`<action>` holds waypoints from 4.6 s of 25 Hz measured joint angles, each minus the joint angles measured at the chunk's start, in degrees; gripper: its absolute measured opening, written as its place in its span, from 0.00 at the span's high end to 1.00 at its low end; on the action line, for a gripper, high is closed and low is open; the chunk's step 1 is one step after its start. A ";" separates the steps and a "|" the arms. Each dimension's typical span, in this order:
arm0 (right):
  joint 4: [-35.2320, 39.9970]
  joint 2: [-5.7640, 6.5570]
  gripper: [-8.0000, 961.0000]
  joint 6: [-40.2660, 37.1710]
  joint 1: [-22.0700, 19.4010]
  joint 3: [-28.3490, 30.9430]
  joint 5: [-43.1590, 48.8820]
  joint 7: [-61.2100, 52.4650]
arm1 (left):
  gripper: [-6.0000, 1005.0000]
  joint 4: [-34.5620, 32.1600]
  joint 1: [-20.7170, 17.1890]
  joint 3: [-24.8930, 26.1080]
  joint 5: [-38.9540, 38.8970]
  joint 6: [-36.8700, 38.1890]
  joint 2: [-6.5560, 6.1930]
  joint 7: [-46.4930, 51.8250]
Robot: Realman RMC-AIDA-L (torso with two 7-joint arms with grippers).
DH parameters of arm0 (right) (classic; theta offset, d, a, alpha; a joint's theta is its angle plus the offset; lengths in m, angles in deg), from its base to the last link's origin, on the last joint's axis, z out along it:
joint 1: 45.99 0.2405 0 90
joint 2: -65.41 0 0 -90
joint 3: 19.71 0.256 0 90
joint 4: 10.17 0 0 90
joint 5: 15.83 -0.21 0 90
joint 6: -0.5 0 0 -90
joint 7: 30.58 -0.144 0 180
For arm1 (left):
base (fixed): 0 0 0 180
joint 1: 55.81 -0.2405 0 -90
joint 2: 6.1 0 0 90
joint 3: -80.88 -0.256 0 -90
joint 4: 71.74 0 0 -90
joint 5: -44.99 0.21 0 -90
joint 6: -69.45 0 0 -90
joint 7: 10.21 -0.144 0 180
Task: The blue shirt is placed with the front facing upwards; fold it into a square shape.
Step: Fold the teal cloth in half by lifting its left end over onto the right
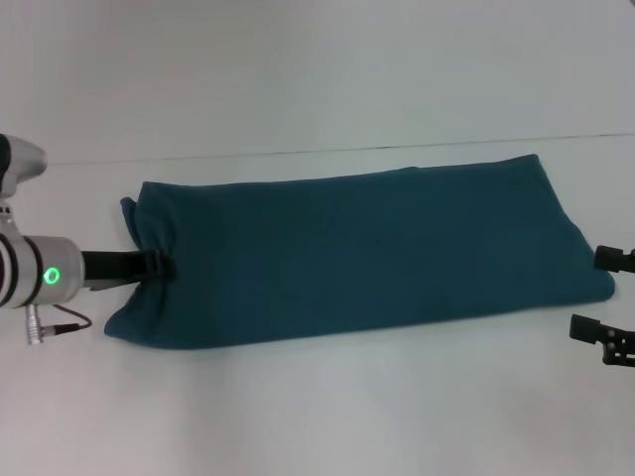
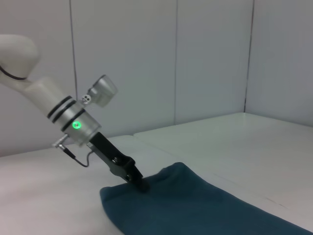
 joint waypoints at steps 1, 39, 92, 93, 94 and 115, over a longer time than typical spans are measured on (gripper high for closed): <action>-0.05 0.00 0.02 0.15 -0.01 0.11 0.00 0.00 | 0.91 -0.99 -0.49 -0.03 0.00 0.56 0.14 0.00; -4.99 0.09 0.02 5.12 3.61 -2.25 0.00 -0.50 | 0.91 -20.02 -11.26 3.61 5.53 8.31 0.16 -2.66; -0.85 3.37 0.02 -6.68 -2.55 -6.21 0.88 1.69 | 0.87 -18.83 4.63 -10.88 -3.94 13.06 2.91 7.42; -0.87 3.47 0.02 -6.68 -2.69 -6.03 0.88 1.66 | 0.87 -17.91 5.11 -11.35 -4.40 12.29 2.95 7.45; -0.87 3.51 0.02 -6.69 -2.84 -5.86 0.88 1.63 | 0.86 -16.81 5.67 -12.00 -5.11 11.39 3.01 7.46; -1.15 3.85 0.02 -6.46 -3.78 -2.45 2.99 1.58 | 0.84 -9.11 10.98 -21.33 -15.91 2.58 3.20 8.04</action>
